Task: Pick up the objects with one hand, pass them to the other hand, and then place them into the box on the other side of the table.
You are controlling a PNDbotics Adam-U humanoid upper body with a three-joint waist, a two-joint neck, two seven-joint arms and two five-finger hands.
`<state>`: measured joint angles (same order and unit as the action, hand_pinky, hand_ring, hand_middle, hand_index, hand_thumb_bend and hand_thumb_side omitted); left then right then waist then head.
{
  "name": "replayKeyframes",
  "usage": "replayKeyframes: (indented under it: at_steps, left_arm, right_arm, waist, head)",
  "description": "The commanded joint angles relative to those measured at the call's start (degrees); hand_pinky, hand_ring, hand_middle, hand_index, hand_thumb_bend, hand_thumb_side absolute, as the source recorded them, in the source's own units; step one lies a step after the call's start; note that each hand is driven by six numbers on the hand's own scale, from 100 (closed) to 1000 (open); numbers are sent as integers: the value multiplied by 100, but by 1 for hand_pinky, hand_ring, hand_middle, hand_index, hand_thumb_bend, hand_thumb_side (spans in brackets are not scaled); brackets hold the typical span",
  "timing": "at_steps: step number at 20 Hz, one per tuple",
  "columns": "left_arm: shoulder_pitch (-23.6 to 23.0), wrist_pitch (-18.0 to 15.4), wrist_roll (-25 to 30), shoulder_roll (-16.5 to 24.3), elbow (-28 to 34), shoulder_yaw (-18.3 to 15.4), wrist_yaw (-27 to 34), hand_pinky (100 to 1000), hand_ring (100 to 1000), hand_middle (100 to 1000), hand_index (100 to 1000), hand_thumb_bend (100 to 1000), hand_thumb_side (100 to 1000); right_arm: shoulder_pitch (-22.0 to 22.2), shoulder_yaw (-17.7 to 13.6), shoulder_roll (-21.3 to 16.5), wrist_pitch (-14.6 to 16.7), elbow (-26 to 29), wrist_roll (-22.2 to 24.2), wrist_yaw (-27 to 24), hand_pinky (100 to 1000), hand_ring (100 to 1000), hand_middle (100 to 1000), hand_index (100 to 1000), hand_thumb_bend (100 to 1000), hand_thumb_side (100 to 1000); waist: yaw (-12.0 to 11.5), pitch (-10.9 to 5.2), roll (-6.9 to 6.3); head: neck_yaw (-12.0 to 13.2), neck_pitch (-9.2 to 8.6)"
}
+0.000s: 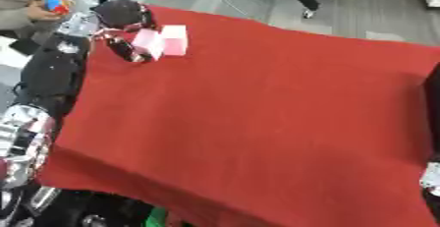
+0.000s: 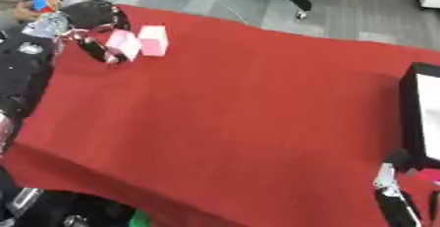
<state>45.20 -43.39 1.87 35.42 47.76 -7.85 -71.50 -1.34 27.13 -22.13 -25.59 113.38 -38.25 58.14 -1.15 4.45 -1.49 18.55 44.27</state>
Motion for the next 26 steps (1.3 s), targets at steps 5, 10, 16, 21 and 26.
replayKeyframes:
  at_steps: [5, 10, 16, 21, 26]
  left_arm:
    - [-430, 65, 2032, -484, 1662, 136, 4053, 738, 537, 455, 589, 100, 301]
    - [-867, 1387, 4049, -1314, 2810, 321, 6252, 723, 552, 470, 602, 100, 310]
    - [-1068, 2757, 4988, -2063, 3478, 667, 7259, 715, 566, 484, 614, 100, 324]
    - [-1091, 3510, 5009, -2340, 3584, 1139, 7766, 717, 586, 502, 632, 100, 395]
    - [-1048, 3846, 5010, -2468, 3577, 1561, 8009, 720, 601, 513, 643, 100, 448]
  right_arm:
    - [-207, 104, -108, -298, 122, -403, 285, 687, 880, 725, 901, 100, 385]
    - [-477, 265, -205, -54, 122, -69, 645, 712, 860, 751, 911, 162, 359]
    - [-1019, 617, -380, 449, 122, 620, 978, 764, 861, 800, 929, 244, 333]
    - [-1476, 791, -477, 950, 122, 1255, 1114, 812, 865, 834, 946, 299, 307]
    - [-1728, 809, -523, 1245, 122, 1608, 1094, 835, 870, 851, 954, 340, 277]
  waist:
    - [-51, -23, 60]
    - [-41, -19, 165]
    - [-53, -17, 230]
    - [-50, -22, 234]
    - [-49, -25, 243]
  head:
    - [-648, -16]
    - [-1149, -16]
    - [-1536, -16]
    - [-1757, -16]
    - [-1881, -16]
